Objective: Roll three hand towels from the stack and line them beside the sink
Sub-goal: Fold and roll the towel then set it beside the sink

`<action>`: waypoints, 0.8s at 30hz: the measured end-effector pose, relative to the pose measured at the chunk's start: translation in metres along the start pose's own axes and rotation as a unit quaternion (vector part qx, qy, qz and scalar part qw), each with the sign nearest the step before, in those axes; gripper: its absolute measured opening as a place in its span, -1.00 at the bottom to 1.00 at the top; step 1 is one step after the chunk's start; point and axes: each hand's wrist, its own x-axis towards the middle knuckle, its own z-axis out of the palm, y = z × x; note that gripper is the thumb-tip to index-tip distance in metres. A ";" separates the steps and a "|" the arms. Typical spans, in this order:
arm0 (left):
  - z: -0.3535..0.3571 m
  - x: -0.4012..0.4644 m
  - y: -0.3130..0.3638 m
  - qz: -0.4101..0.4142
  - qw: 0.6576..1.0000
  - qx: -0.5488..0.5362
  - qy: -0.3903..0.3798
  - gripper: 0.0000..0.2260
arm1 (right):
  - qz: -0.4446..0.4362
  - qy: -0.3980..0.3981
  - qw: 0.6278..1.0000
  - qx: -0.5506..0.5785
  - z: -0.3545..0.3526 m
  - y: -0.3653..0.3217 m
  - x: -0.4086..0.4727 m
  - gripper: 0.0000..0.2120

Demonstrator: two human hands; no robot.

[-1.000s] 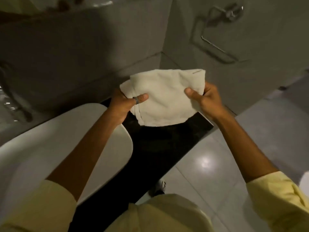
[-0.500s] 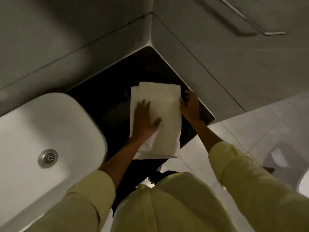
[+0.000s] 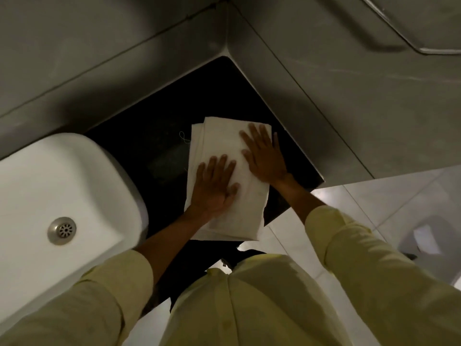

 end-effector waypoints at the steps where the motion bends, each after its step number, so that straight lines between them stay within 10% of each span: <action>1: -0.008 0.009 -0.005 0.001 1.000 -0.010 0.002 -0.45 | 0.002 -0.007 1.000 0.002 -0.003 0.006 0.008 -0.46; 6: -0.046 0.092 -0.045 0.023 1.000 0.001 0.006 -0.39 | 0.038 -0.027 0.996 0.080 -0.036 0.025 0.044 -0.53; 16: -0.111 0.185 -0.064 -0.063 0.958 -0.025 -0.280 -0.28 | 0.136 -0.238 0.949 0.157 -0.098 0.038 0.095 -0.65; 21: -0.103 0.139 -0.044 -0.004 0.996 0.045 -0.071 -0.73 | 0.049 -0.046 0.995 0.073 -0.093 0.019 0.059 -0.82; 24: -0.073 0.089 -0.041 -0.003 1.000 0.013 -0.001 -0.68 | -0.049 0.085 0.994 -0.038 -0.060 0.014 0.017 -0.83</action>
